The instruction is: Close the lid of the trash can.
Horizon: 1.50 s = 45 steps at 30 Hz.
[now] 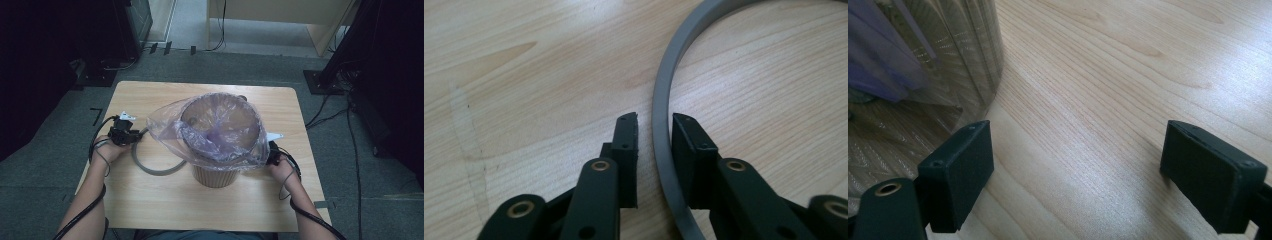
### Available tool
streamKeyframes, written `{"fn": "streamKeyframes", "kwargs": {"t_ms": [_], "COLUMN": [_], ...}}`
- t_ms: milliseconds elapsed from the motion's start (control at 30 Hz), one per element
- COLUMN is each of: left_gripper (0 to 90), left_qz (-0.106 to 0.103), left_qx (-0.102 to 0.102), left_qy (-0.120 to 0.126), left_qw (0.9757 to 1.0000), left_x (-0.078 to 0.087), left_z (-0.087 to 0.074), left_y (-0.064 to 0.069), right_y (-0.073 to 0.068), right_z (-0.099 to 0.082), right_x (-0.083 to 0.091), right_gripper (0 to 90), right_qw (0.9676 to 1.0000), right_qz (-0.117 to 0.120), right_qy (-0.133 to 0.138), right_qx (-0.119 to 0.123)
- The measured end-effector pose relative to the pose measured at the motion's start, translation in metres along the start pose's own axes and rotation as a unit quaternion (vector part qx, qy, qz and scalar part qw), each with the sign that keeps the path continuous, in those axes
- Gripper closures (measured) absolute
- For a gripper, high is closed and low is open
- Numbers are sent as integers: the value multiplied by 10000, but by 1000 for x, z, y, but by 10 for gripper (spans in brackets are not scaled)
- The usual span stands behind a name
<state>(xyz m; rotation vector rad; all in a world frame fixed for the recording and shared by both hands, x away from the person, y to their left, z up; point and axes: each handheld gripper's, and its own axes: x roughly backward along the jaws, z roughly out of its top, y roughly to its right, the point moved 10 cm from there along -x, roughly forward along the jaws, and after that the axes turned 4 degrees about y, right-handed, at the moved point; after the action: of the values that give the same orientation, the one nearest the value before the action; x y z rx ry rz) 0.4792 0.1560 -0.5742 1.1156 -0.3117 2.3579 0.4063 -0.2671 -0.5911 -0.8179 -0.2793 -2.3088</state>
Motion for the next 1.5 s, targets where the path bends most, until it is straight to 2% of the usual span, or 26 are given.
{"fn": "streamKeyframes", "kwargs": {"t_ms": [100,267,333,433,533,633,767,800,933,1000,1100,1300,1367,1433,1500], "left_gripper": [809,821,823,828,831,833,836,837,840,840,841,842,842,842,842], "left_qz": [75,131,33,-245,-377,-480,-745,-787,-1054,-1094,-1191,-1191,-1220,-1254,-1269], "left_qx": [152,327,569,1108,1362,1492,1795,1813,2158,2159,2215,2354,2356,2421,2418], "left_qy": [-162,-380,-441,-496,-483,-458,-316,-286,-190,-175,-124,79,89,112,95], "left_qw": [9997,9987,9974,9923,9888,9866,9804,9799,9705,9701,9678,9645,9641,9621,9619], "left_x": [0,1,2,3,4,5,10,11,16,18,20,29,31,32,33], "left_z": [0,0,0,-1,-1,-2,2,2,4,3,3,7,7,9,9], "left_y": [1,1,2,2,0,-2,-3,-3,-4,-5,-6,-16,-20,-21,-22], "right_y": [0,0,0,0,0,0,0,0,0,0,0,0,0,0,0], "right_z": [0,0,0,0,0,0,0,0,0,0,0,0,0,0,0], "right_x": [0,0,0,0,0,0,0,0,0,0,0,0,0,0,0], "right_gripper": [132,132,132,132,132,133,133,132,132,132,132,133,132,132,132], "right_qw": [10000,10000,10000,10000,10000,10000,10000,10000,10000,10000,10000,10000,10000,10000,10000], "right_qz": [-6,-8,-9,-8,-8,-8,-7,-7,-7,-7,-7,-7,-8,-8,-8], "right_qy": [1,1,1,1,1,0,1,1,1,1,1,2,2,2,3], "right_qx": [-18,-20,-17,-19,-18,-17,-18,-18,-17,-18,-19,-17,-17,-16,-18]}}
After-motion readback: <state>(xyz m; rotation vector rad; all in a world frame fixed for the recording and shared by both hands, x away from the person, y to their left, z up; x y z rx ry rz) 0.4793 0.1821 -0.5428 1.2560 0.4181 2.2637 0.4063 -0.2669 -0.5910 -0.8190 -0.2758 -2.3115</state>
